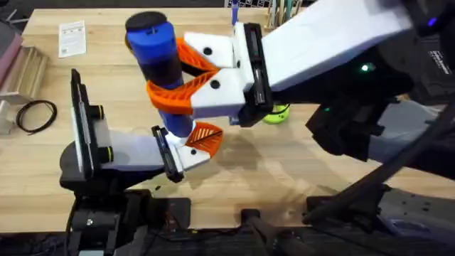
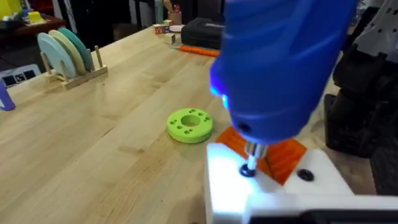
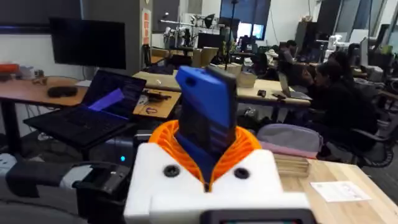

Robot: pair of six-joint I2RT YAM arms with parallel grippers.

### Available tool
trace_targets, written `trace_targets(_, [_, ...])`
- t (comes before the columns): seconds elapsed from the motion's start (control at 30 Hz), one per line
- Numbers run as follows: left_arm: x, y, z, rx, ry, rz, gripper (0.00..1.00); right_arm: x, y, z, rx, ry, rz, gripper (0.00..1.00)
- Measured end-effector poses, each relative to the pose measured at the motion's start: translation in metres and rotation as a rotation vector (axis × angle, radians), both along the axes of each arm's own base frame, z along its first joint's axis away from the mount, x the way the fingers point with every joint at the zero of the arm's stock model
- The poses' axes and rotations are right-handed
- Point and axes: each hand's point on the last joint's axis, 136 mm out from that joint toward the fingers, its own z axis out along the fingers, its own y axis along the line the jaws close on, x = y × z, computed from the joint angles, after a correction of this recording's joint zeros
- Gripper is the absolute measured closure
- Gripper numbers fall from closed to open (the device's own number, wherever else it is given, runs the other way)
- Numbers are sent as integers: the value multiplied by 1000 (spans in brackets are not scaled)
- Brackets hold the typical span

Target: Pick up the gripper from the table and insert it into the empty holder that is missing its gripper. Then pick up a screw, insert it into the mounting hole, and use the screwdriver to tighten it. Finally, clean up the table by picking up the vegetable and placing it into the bucket.

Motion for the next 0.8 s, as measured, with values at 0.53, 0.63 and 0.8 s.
trace_targets(0.53, [0, 0, 0, 0, 0, 0, 985, 5, 5, 13, -15, 15, 2, 983])
trace_targets(0.63, [0, 0, 0, 0, 0, 0, 985, 12, 6, 16, -34, 28, -12, 983])
trace_targets(0.8, [0, 0, 0, 0, 0, 0, 985, 56, 8, -4, -198, 123, -171, 983])
